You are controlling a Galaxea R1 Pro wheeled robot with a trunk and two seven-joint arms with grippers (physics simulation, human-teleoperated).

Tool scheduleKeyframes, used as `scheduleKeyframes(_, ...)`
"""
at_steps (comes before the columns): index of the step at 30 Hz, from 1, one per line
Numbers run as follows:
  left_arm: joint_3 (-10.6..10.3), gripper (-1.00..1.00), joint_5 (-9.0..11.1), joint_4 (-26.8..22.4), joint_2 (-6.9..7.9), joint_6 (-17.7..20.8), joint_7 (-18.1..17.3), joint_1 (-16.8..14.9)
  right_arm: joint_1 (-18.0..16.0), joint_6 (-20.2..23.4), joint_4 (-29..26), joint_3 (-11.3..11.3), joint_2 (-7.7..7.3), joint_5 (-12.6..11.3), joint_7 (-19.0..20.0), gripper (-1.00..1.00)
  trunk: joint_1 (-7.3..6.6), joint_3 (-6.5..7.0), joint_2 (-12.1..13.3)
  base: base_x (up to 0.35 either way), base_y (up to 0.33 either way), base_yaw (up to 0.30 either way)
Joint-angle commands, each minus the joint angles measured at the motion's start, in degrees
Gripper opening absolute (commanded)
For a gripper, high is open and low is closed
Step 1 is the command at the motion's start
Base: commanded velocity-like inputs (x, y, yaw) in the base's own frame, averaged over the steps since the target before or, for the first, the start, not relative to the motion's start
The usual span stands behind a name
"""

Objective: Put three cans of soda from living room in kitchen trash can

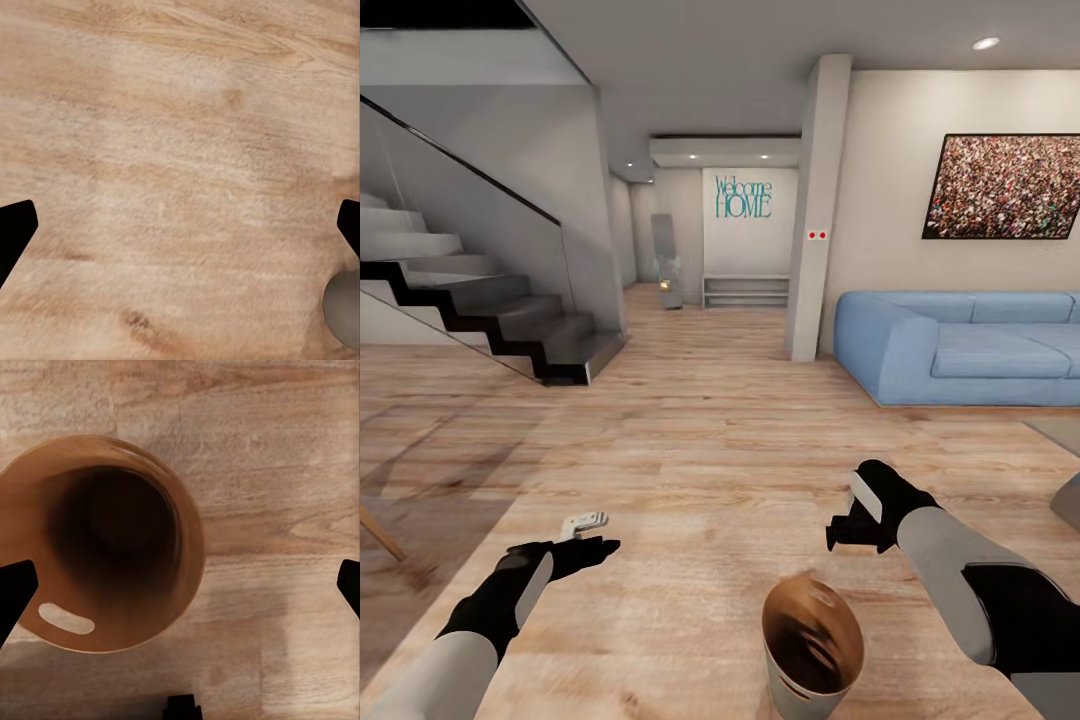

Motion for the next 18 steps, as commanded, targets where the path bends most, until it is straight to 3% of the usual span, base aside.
scheduleKeyframes(1,0.0,1.00,0.0,0.0,-0.01,0.0,0.0,0.0,0.0,0.0,0.0,0.0,0.01,0.0,0.0,1.00,0.00,0.00,0.0,0.006,0.000,0.000)
scheduleKeyframes(14,0.0,1.00,0.1,0.2,-0.04,0.1,-0.2,0.0,0.6,0.0,-0.1,0.0,-0.03,0.0,0.1,1.00,2.85,-2.33,-5.2,0.001,0.000,0.000)
scheduleKeyframes(18,0.0,1.00,0.1,0.4,-0.04,0.1,-0.2,0.0,0.6,0.0,-0.1,0.0,-0.04,0.0,0.1,1.00,2.96,-3.22,-5.3,0.000,0.000,0.000)
